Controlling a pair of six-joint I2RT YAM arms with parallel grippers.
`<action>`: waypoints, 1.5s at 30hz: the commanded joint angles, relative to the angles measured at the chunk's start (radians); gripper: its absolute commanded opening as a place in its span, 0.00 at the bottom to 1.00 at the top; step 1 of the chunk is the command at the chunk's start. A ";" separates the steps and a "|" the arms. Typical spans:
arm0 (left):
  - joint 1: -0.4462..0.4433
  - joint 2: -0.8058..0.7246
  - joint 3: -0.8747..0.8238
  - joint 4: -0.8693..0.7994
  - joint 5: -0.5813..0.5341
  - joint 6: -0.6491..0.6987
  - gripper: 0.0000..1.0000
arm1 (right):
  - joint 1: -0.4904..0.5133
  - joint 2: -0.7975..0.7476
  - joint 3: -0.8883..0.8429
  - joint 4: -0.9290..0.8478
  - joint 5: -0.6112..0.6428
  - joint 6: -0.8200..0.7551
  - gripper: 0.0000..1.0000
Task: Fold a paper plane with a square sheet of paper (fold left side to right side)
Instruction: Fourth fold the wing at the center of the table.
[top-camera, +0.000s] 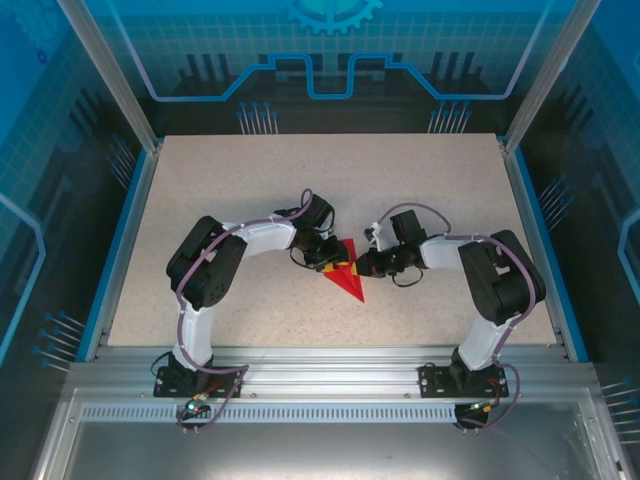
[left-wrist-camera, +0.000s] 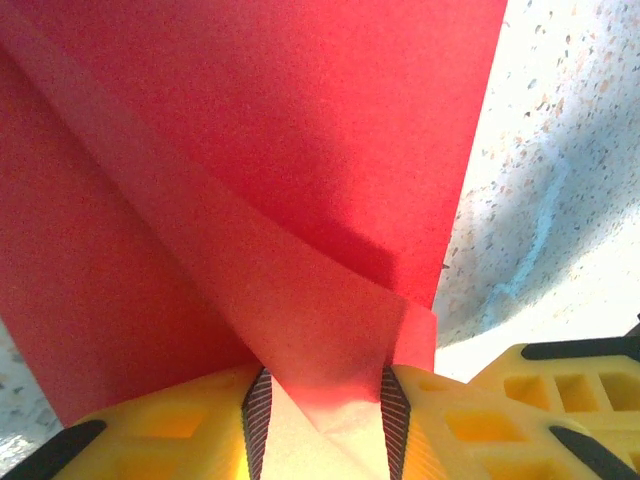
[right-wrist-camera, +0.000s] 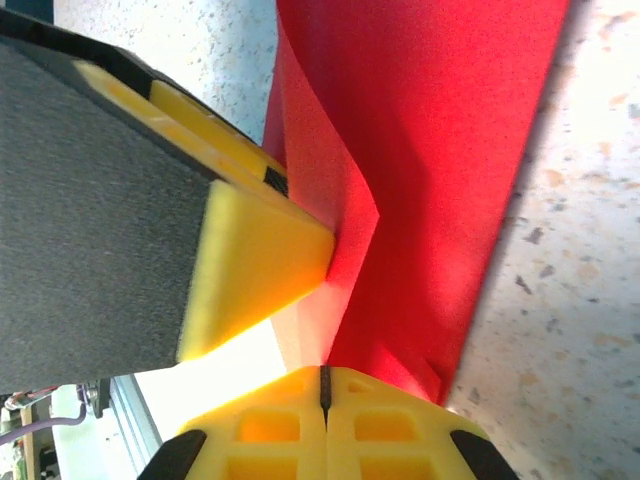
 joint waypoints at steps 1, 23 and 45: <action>-0.005 0.003 0.019 -0.037 -0.010 0.007 0.40 | -0.028 -0.017 0.014 -0.042 0.026 -0.023 0.00; -0.005 0.005 0.016 -0.035 -0.008 0.007 0.41 | -0.021 0.024 0.055 -0.124 0.089 -0.061 0.00; -0.005 -0.024 0.029 -0.047 -0.005 0.018 0.41 | 0.028 0.084 0.092 -0.224 0.179 -0.089 0.00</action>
